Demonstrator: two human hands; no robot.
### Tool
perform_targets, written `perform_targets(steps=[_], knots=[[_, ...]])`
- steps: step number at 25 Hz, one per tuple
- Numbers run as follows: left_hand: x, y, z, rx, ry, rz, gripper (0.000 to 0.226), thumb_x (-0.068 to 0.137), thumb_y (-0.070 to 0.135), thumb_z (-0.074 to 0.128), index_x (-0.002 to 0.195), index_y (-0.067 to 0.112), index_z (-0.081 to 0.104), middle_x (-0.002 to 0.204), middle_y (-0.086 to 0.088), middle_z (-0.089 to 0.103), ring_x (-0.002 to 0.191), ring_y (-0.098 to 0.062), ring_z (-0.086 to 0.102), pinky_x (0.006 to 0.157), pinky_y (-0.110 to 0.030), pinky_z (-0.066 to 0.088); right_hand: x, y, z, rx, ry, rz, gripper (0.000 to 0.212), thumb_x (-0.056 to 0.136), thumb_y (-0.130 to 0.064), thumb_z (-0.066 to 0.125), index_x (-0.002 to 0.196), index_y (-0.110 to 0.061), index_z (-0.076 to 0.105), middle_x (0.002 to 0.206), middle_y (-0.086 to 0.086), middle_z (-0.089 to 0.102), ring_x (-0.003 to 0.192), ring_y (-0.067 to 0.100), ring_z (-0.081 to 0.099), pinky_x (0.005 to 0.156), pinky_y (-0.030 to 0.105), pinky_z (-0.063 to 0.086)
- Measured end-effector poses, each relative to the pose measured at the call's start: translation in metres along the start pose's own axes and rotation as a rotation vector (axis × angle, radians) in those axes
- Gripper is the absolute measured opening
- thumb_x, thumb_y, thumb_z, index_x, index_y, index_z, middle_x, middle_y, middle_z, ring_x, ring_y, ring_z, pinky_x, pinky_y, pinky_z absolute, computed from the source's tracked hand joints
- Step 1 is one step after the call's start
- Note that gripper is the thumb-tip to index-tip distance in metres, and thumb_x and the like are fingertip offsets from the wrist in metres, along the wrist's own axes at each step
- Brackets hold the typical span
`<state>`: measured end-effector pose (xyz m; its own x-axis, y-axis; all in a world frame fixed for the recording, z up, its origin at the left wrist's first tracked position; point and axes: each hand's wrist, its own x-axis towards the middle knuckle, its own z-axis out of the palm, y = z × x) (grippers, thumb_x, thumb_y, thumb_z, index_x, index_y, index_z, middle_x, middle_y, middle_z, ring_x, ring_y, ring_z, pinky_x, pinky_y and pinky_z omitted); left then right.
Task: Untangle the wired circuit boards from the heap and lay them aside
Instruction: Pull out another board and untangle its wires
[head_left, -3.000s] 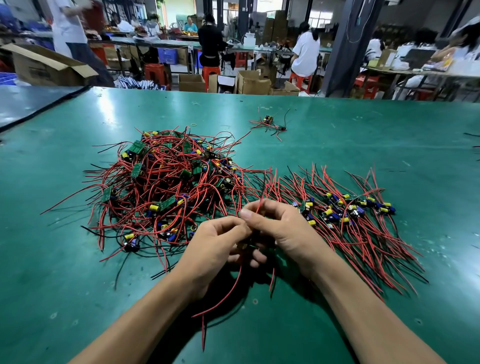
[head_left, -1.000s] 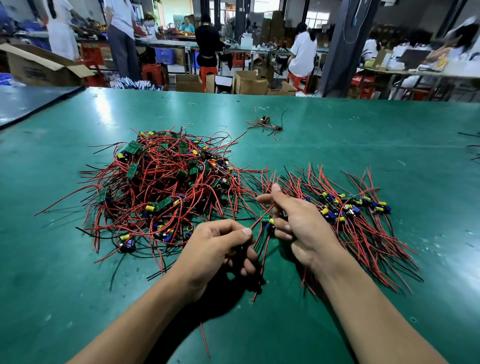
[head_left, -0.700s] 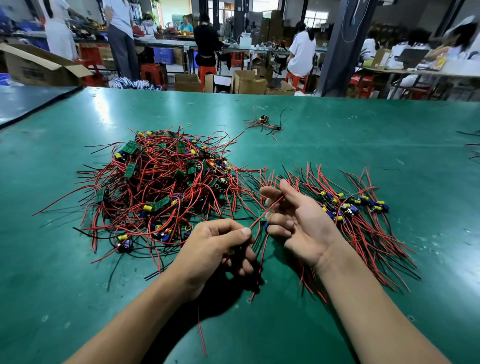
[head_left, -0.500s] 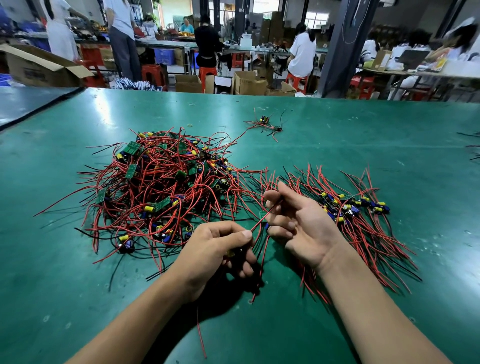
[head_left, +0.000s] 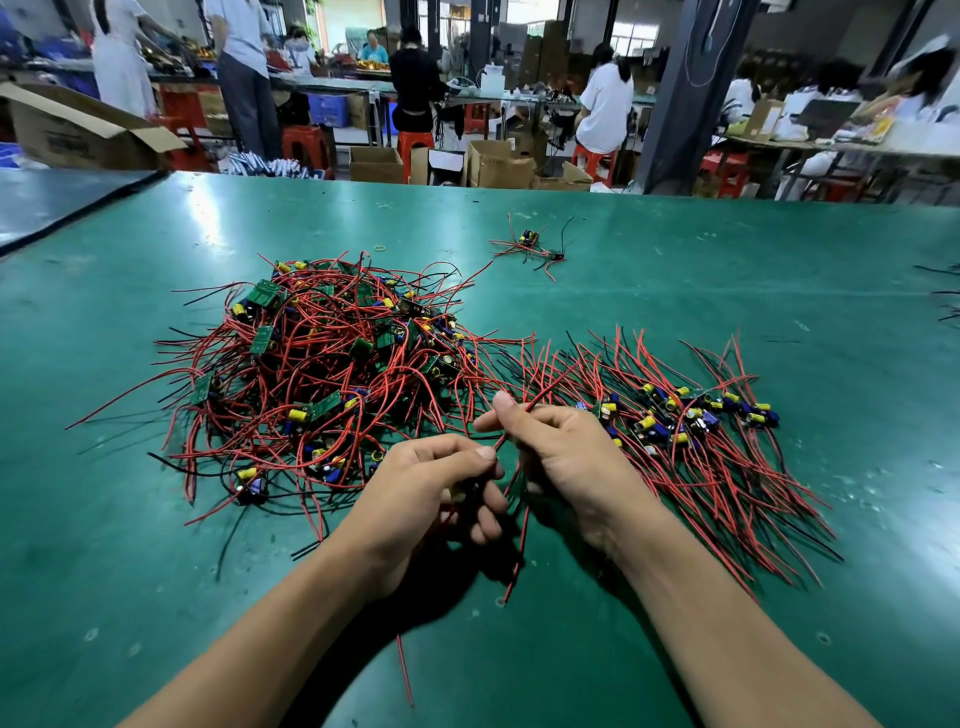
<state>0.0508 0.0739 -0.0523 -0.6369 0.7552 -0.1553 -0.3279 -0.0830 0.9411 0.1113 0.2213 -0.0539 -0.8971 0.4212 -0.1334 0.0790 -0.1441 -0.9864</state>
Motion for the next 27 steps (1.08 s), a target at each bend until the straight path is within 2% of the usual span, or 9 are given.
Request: perform_targets(steps=[2, 9, 14, 16, 18, 20, 22, 24, 27], knots=[[-0.001, 0.003, -0.002, -0.017, -0.018, -0.016, 0.019, 0.087, 0.011, 0.062, 0.070, 0.007, 0.067, 0.060, -0.015, 0.061, 0.042, -0.022, 0.055, 0.042, -0.023, 0.045, 0.005, -0.001, -0.005, 0.093, 0.050, -0.049, 0.037, 0.081, -0.049, 0.071, 0.081, -0.013, 0.079, 0.049, -0.007, 0.024, 0.037, 0.006, 0.019, 0.035, 0.015, 0.018], [-0.002, 0.005, -0.005, -0.033, -0.097, -0.043, 0.015, 0.080, 0.018, 0.065, 0.070, 0.008, 0.068, 0.059, -0.013, 0.058, 0.042, -0.021, 0.053, 0.043, -0.023, 0.043, 0.012, -0.002, -0.011, 0.261, 0.203, -0.108, 0.038, 0.070, -0.052, 0.074, 0.073, -0.014, 0.078, 0.058, -0.006, 0.028, 0.038, 0.002, 0.022, 0.033, 0.015, 0.019], [0.005, 0.003, -0.011, -0.043, -0.159, -0.076, 0.012, 0.073, 0.021, 0.072, 0.069, 0.010, 0.071, 0.056, -0.010, 0.058, 0.040, -0.022, 0.054, 0.041, -0.025, 0.044, 0.011, -0.001, -0.013, 0.251, 0.266, -0.223, 0.033, 0.079, -0.047, 0.071, 0.071, -0.015, 0.077, 0.052, -0.007, 0.025, 0.037, 0.003, 0.019, 0.034, 0.014, 0.020], [0.007, 0.003, -0.014, -0.062, -0.193, -0.113, 0.014, 0.073, 0.025, 0.070, 0.070, 0.011, 0.071, 0.057, -0.008, 0.058, 0.041, -0.022, 0.055, 0.042, -0.027, 0.044, 0.010, -0.001, -0.014, 0.164, 0.300, -0.269, 0.039, 0.083, -0.051, 0.068, 0.070, -0.016, 0.076, 0.053, -0.001, 0.024, 0.040, 0.006, 0.019, 0.038, 0.018, 0.018], [0.007, 0.003, -0.016, -0.074, -0.209, -0.132, 0.015, 0.072, 0.026, 0.070, 0.071, 0.011, 0.070, 0.057, -0.007, 0.058, 0.041, -0.022, 0.055, 0.042, -0.027, 0.044, 0.009, 0.000, -0.017, -0.088, 0.398, -0.353, 0.046, 0.088, -0.056, 0.063, 0.069, -0.015, 0.075, 0.053, 0.002, 0.026, 0.045, 0.011, 0.023, 0.047, 0.025, 0.018], [0.007, 0.004, -0.016, -0.078, -0.203, -0.141, 0.014, 0.074, 0.024, 0.069, 0.071, 0.010, 0.070, 0.058, -0.007, 0.058, 0.042, -0.022, 0.054, 0.042, -0.027, 0.044, 0.009, 0.001, -0.018, -0.402, 0.523, -0.510, 0.046, 0.094, -0.050, 0.060, 0.069, -0.015, 0.075, 0.050, -0.009, 0.042, 0.047, 0.008, 0.035, 0.051, 0.020, 0.026], [0.004, 0.005, -0.014, -0.061, -0.172, -0.143, 0.013, 0.078, 0.023, 0.070, 0.071, 0.011, 0.071, 0.061, -0.008, 0.060, 0.043, -0.021, 0.054, 0.043, -0.026, 0.044, 0.008, 0.002, -0.019, -0.509, 0.592, -0.592, 0.049, 0.096, -0.048, 0.057, 0.069, -0.011, 0.074, 0.057, -0.004, 0.056, 0.053, 0.008, 0.044, 0.056, 0.019, 0.032], [0.000, 0.008, -0.010, -0.035, -0.124, -0.132, 0.014, 0.079, 0.024, 0.069, 0.074, 0.011, 0.073, 0.068, -0.012, 0.064, 0.045, -0.022, 0.055, 0.043, -0.025, 0.045, 0.006, 0.000, -0.020, -0.457, 0.586, -0.542, 0.056, 0.093, -0.059, 0.054, 0.071, -0.010, 0.073, 0.052, -0.001, 0.047, 0.049, 0.011, 0.035, 0.053, 0.025, 0.031], [-0.003, 0.014, -0.004, -0.094, -0.047, -0.087, 0.019, 0.076, 0.025, 0.067, 0.083, 0.007, 0.069, 0.076, -0.016, 0.069, 0.051, -0.024, 0.062, 0.045, -0.026, 0.050, 0.006, -0.004, -0.017, -0.210, 0.406, -0.333, 0.077, 0.081, -0.082, 0.052, 0.081, -0.007, 0.072, 0.061, 0.006, 0.037, 0.050, 0.020, 0.031, 0.051, 0.032, 0.027]])
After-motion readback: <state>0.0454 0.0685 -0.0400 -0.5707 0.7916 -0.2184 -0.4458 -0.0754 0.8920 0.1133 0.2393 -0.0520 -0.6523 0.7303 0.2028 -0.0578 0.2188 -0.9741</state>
